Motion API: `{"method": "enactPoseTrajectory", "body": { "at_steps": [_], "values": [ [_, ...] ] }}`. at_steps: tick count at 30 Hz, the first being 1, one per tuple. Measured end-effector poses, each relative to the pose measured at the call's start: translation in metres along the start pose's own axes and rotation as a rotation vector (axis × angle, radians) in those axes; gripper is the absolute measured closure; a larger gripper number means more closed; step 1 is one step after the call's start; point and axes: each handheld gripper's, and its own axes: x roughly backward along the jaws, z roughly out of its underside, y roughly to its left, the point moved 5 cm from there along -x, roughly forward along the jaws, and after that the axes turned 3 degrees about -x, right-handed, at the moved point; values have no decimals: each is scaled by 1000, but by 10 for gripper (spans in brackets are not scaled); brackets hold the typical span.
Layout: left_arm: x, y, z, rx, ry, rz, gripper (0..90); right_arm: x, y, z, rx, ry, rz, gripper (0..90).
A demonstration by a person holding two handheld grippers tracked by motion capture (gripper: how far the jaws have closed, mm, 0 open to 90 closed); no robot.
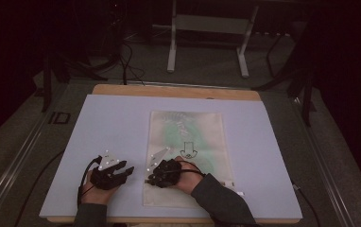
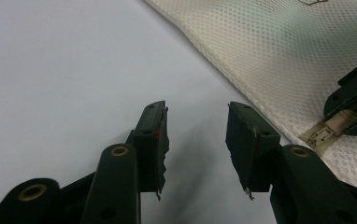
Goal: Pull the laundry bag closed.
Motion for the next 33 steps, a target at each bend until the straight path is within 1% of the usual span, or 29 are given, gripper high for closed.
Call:
{"method": "enactPoseTrajectory", "body": {
  "at_steps": [5, 7, 11, 12, 14, 16, 19, 21, 24, 25, 27, 33],
  "values": [
    [-1, -3, 0, -5, 3, 15, 598, -1, 1, 3, 5, 6, -6, 814],
    [-1, -5, 0, -15, 9, 24, 613, -3, 1, 5, 1, 15, -3, 815],
    [-3, -9, -1, -32, 14, 39, 631, -4, 1, 6, 3, 11, 1, 816],
    [-3, -11, -1, -33, 10, 42, 635, -4, 1, 6, 7, 13, 3, 816],
    [-3, -15, -4, -48, 0, 52, 646, -4, 2, 6, 13, 22, 7, 817],
    [-5, -19, -6, -60, 3, 65, 663, -4, 2, 6, 16, 23, 8, 817],
    [-7, -25, -6, -80, 11, 86, 713, -5, 2, 7, 21, 17, 15, 817],
    [-8, -28, -7, -89, 10, 100, 781, -5, 3, 7, 17, 15, 15, 817],
    [-7, -30, -9, -84, -9, 130, 885, -5, 2, 7, 10, 16, 11, 817],
    [-7, -31, -9, -85, -13, 141, 888, -5, 2, 7, 9, 16, 10, 817],
    [-8, -33, -10, -89, -16, 149, 891, -5, 2, 7, 8, 18, 8, 816],
    [-12, -41, -12, -110, -1, 167, 891, -5, 2, 7, 6, 16, 7, 817]
  ]
}}
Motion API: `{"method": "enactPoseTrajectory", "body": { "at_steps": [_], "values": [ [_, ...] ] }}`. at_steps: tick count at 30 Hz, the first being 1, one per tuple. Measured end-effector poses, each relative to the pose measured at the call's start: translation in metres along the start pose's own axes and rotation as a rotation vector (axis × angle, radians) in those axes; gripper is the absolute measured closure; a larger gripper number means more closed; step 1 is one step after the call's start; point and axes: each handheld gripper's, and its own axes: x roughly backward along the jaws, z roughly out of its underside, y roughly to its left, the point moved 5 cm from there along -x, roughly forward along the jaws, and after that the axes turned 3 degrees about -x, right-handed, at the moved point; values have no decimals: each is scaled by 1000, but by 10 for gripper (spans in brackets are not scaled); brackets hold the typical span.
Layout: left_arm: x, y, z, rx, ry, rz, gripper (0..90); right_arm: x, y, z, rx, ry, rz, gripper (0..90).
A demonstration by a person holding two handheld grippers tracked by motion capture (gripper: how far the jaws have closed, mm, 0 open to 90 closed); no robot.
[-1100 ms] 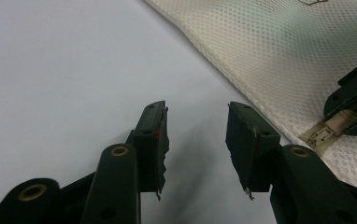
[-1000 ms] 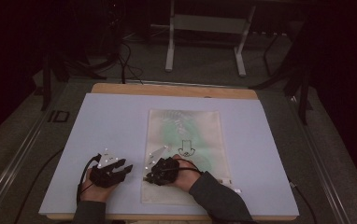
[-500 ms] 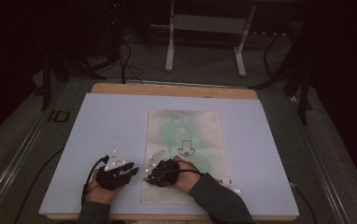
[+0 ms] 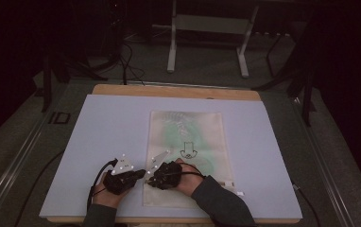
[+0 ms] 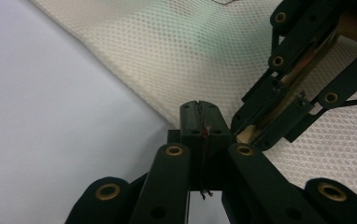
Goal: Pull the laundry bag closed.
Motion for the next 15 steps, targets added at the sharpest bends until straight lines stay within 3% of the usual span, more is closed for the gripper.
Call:
{"method": "enactPoseTrajectory", "body": {
  "at_steps": [15],
  "values": [
    [-12, -4, -1, -17, 36, 3, 891, 0, 1, 1, -5, -14, 8, 817]
  ]
}}
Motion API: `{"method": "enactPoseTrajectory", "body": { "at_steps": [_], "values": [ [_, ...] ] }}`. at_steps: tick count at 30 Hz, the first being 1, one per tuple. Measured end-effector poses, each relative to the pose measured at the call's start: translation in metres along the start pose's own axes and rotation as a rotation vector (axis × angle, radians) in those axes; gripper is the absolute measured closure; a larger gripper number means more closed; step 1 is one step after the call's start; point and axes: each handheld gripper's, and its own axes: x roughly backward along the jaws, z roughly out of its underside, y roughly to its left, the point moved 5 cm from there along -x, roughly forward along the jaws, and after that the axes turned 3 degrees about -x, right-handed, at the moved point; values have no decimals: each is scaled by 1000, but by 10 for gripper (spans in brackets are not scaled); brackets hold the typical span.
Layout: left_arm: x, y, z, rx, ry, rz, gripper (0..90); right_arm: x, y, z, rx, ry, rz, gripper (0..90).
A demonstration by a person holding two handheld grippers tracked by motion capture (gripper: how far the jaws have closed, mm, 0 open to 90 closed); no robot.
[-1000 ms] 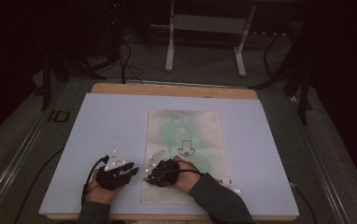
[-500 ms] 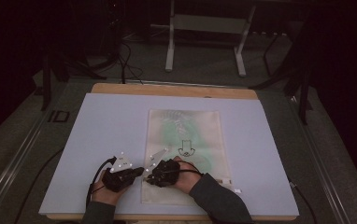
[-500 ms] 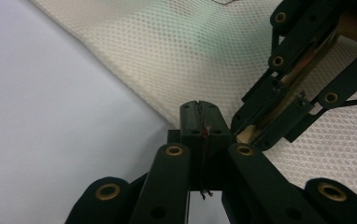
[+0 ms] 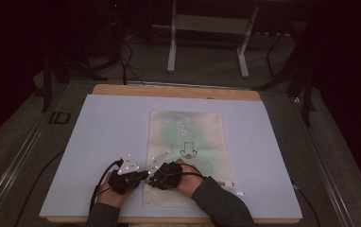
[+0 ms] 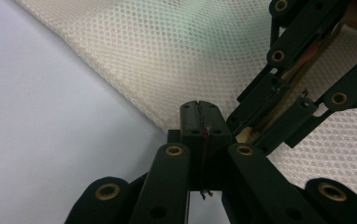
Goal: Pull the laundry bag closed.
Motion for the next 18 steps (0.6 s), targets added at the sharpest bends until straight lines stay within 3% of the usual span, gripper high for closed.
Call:
{"method": "enactPoseTrajectory", "body": {
  "at_steps": [10, 18],
  "values": [
    [-5, -1, 1, -11, 51, -16, 895, 0, 0, 0, 1, -7, 6, 818],
    [-5, -2, 1, -43, 58, -34, 897, 2, 0, 3, 4, -10, 7, 822]
  ]
}}
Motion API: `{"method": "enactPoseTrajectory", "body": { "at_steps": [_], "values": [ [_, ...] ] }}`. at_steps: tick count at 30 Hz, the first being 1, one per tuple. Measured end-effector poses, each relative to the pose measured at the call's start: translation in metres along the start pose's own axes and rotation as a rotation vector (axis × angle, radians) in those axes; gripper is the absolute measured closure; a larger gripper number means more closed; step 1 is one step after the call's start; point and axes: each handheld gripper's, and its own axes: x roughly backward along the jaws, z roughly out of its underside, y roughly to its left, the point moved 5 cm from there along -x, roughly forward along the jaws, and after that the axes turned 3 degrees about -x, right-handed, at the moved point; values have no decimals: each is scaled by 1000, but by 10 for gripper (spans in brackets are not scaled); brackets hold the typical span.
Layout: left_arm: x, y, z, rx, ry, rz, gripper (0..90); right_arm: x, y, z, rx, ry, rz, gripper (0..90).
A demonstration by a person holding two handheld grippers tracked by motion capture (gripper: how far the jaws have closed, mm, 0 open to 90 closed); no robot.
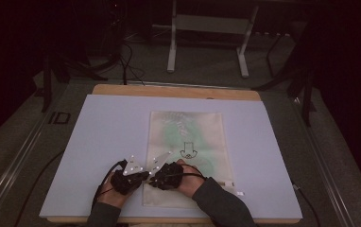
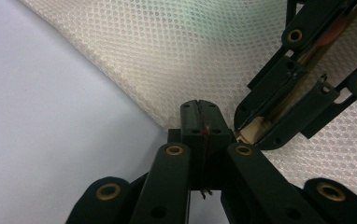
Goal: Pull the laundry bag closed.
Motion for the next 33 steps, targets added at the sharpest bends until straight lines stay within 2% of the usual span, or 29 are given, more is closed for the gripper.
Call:
{"method": "enactPoseTrajectory", "body": {
  "at_steps": [8, 17, 20, 22, 24, 28, 33],
  "values": [
    [0, 0, 0, 4, 0, 2, 897, 2, 1, 1, 25, 25, 13, 824],
    [0, 0, 0, 5, 2, -5, 896, 11, 0, 10, 44, 57, 20, 823],
    [0, -1, -1, 2, 7, -10, 896, 13, 1, 9, 82, 91, 38, 823],
    [0, 0, -1, 9, 5, -4, 896, 15, 2, 10, 98, 112, 47, 823],
    [0, 1, 0, 33, 0, 6, 895, 15, 2, 10, 104, 124, 51, 823],
    [3, 3, 0, 69, -23, 42, 892, 14, 2, 9, 112, 127, 53, 823],
    [7, 0, -2, 86, -45, 83, 891, 13, 1, 9, 107, 128, 47, 822]
  ]
}}
